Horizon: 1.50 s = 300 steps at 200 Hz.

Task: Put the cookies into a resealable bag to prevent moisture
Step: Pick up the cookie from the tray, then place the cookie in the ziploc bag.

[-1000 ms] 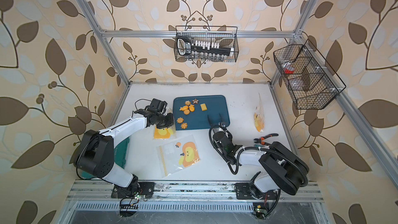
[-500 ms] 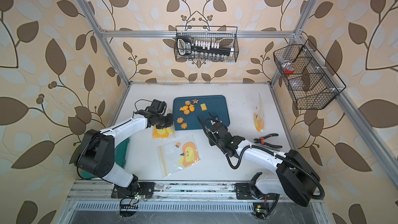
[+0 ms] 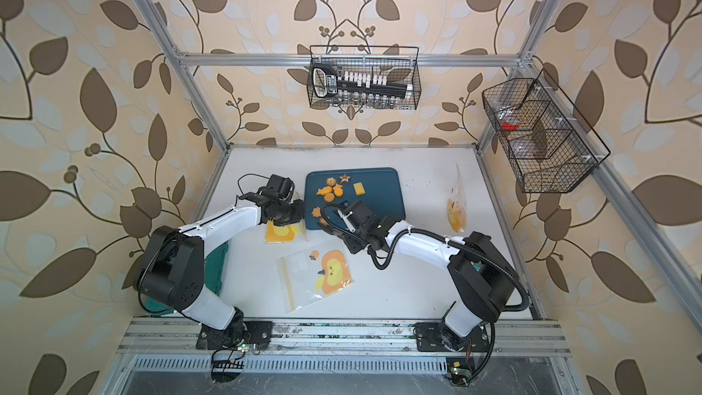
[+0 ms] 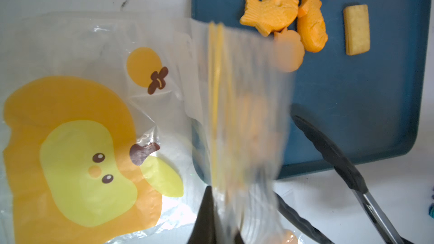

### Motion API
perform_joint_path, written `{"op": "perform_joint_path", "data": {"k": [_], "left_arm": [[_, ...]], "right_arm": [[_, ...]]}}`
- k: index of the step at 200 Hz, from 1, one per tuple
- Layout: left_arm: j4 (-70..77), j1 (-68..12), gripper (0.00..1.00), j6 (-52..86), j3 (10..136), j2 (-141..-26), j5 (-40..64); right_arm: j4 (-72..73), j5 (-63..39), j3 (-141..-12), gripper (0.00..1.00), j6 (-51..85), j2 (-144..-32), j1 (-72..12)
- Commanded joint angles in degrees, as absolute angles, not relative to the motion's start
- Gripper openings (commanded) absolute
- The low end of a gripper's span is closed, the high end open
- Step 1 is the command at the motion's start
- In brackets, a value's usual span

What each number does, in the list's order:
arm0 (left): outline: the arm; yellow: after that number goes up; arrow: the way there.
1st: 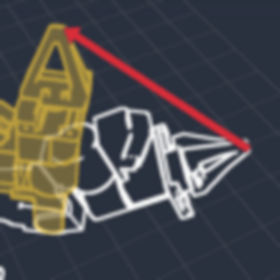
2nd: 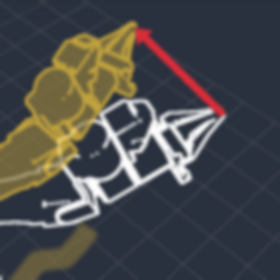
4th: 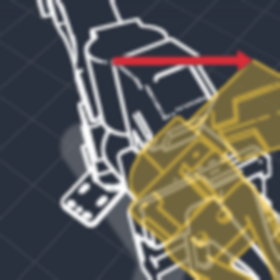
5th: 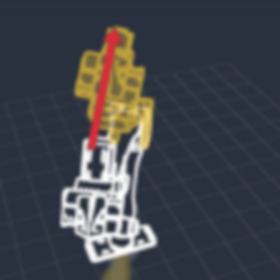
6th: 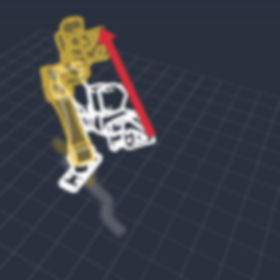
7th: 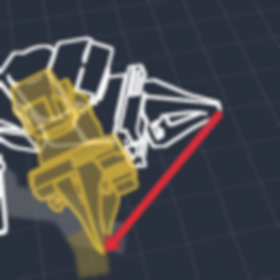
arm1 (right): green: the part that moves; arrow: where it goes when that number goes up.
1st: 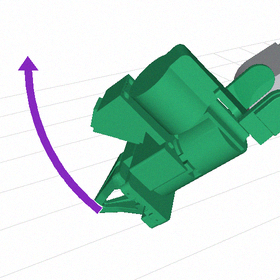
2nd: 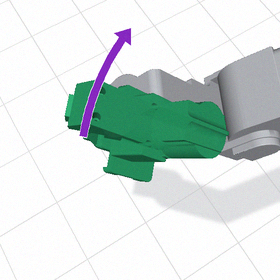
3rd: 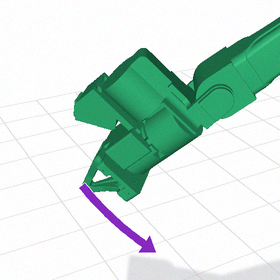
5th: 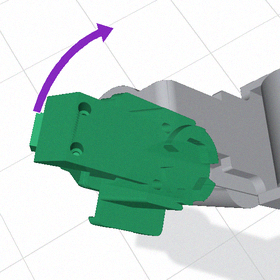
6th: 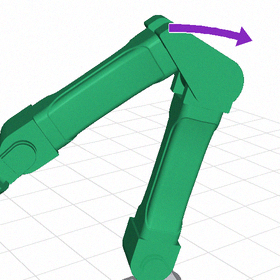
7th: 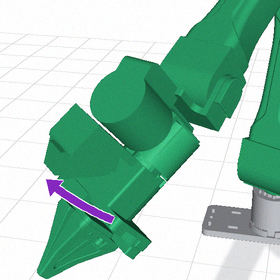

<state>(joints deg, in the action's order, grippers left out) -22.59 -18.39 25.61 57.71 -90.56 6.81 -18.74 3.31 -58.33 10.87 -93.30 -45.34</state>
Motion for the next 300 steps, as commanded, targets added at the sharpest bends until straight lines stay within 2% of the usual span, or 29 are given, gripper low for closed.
{"op": "perform_joint_path", "data": {"k": [1,70,104,119,167,212,257,300], "left_arm": [[-23.5,-18.5,0.0,24.4,58.2,-88.7,4.5],[-23.6,-18.4,0.0,24.4,57.5,-87.3,2.3],[-24.0,-18.4,0.0,24.4,57.7,-87.5,2.0],[-24.0,-18.4,0.0,24.3,57.8,-87.8,2.6],[-23.2,-18.3,0.0,22.9,59.5,-90.1,7.3],[-22.3,-18.2,0.0,21.7,61.0,-92.3,12.0],[-21.6,-18.2,0.0,21.4,61.1,-92.8,13.7],[-21.1,-18.2,0.0,21.1,61.0,-93.2,15.0]], "right_arm": [[-18.7,2.3,-61.9,0.53,9.5,-95.7,-45.7],[-19.7,4.7,-69.3,0.5,9.4,-103.7,-45.7],[-20.0,4.7,-72.0,0.45,8.7,-106.1,-45.8],[-19.5,4.3,-72.1,0.38,8.7,-106.0,-45.7],[-15.4,7.7,-65.9,0.25,10.4,-97.9,-45.8],[-15.3,6.2,-60.9,0.21,10.0,-90.0,-46.3],[-15.6,0.2,-58.9,0.21,11.6,-85.2,-47.4],[-14.5,-4.3,-60.6,0.21,13.0,-85.7,-47.5]]}}
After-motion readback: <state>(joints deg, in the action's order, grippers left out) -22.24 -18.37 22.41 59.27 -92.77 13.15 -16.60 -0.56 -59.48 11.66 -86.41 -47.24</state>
